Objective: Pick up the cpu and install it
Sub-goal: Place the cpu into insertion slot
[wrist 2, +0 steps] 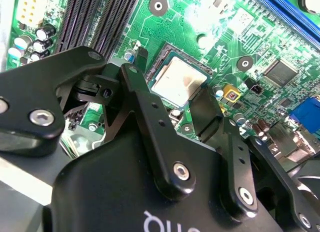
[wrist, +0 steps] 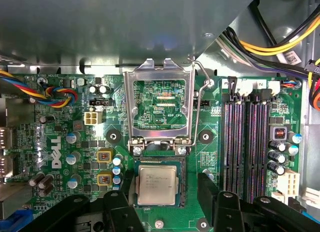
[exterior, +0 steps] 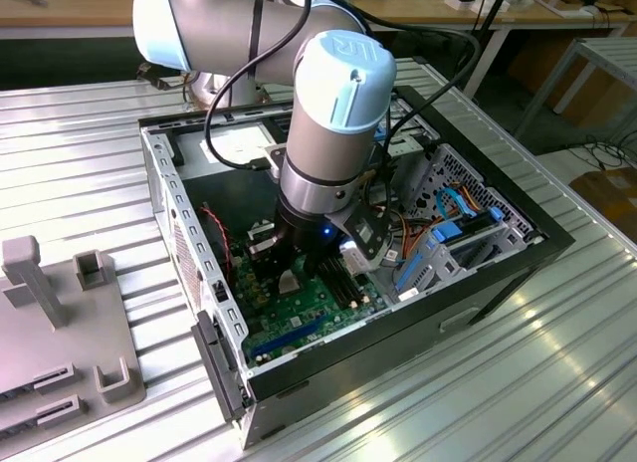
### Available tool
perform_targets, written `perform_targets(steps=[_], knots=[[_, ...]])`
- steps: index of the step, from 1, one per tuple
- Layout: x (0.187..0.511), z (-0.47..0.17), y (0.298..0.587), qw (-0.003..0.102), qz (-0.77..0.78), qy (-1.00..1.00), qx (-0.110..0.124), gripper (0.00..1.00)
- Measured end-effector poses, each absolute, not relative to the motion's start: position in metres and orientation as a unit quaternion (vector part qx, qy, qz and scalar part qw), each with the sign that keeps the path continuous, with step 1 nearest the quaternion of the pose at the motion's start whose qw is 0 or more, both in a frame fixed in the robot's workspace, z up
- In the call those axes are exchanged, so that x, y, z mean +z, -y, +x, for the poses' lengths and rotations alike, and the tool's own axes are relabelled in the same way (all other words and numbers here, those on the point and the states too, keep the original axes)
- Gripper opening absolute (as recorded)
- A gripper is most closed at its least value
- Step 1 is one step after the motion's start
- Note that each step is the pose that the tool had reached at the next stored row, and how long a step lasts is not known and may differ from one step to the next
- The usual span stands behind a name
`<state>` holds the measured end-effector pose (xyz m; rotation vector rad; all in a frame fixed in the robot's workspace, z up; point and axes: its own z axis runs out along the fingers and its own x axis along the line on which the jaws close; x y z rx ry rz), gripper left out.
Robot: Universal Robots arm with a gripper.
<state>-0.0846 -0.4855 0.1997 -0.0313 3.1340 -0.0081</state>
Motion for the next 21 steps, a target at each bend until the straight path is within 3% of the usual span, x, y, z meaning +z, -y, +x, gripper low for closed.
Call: perform_targets(steps=[21], knots=[[0.204,-0.0847,0.4851,0.002,0.007,-1.0,-0.004,0.62]])
